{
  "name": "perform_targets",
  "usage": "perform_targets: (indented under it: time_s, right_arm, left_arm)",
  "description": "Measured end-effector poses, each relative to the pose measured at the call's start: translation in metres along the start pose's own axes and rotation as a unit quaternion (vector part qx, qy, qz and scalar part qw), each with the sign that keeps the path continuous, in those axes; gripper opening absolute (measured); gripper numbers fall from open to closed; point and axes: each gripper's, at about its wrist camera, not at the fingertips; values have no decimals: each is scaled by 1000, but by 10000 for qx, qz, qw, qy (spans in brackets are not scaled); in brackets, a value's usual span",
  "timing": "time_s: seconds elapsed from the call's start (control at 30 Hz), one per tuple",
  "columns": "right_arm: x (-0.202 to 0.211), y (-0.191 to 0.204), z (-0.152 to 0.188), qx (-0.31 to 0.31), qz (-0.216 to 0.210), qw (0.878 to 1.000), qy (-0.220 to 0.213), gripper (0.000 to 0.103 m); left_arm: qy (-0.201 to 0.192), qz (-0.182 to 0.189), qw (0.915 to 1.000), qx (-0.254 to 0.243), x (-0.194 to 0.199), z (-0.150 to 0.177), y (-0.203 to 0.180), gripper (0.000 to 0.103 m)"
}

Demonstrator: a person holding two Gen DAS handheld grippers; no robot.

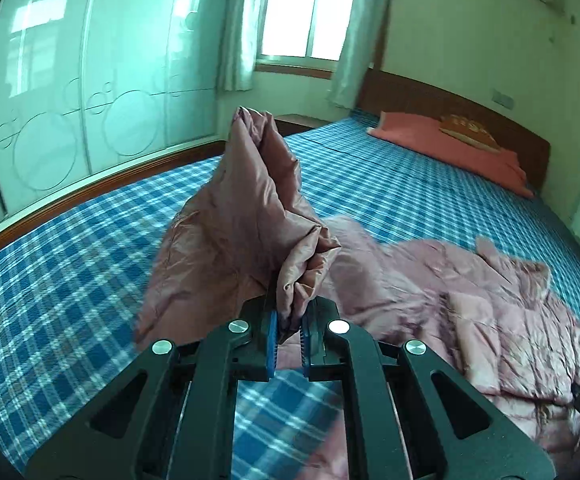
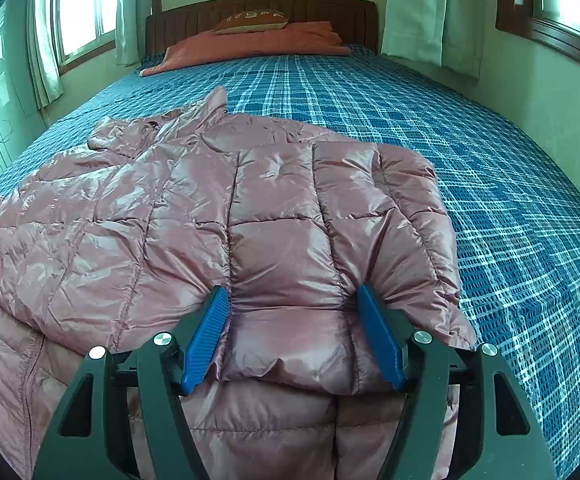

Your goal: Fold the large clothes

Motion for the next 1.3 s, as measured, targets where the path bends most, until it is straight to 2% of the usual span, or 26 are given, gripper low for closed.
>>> perform_targets:
  time_s: [0.1,0.2,0.4,0.5,0.53,0.57,0.67,0.77,0.9,1.07,1.2,1.3]
  right_arm:
    - [0,-2,0,-27,-27,10000,-5,67]
    - [0,-5,-1,-61,-75,10000,-9,67]
    - [-1,-9,-1,-101,-137,9999,-16,67]
    - [-1,-10,-1,-97,-139,9999,-8,67]
    - [-1,-9,-1,-100,-143,9998,-6,67]
    - [-1,-10,-1,-106,-155,9998,2,67]
    - [0,-11,-3,-137,-194,9997,42,68]
    - [3,-10,-6,-116,-157,9998,91,68]
    - [20,2,-8,-204,-288,9993,118,68]
    - [42,48,-14,-191,-906,9957,47,68]
    - [37,95,-22,-168,-1501,9883,211,68]
    - [23,129,-25,-76,-1620,9862,342,68]
  left_arm:
    - [116,397,9979,-494,-7,7,-66,8]
    - [171,727,9924,-980,-12,18,-129,8]
    - [381,1187,9775,-1704,-5,63,-214,8]
    - [502,1159,9707,-2042,-4,87,-241,18]
    - [548,1172,9693,-2089,-3,93,-243,28]
    - [585,1197,9688,-2090,1,97,-243,39]
    - [535,1304,9704,-1962,18,98,-231,58]
    - [459,1321,9720,-1887,37,91,-206,65]
    - [414,1171,9769,-1739,46,79,-157,67]
    - [438,563,9870,-1442,28,63,-88,67]
    - [507,104,9925,-1105,10,53,-33,67]
    - [633,-114,9935,-940,-3,49,-4,67]
Point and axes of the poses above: each gripper's, at about its wrist camera, not at the fingertips, and x roughly against the way its jaws point, y to its left, z to its underside, and after that the axes turned 3 degrees about -x, right-handed
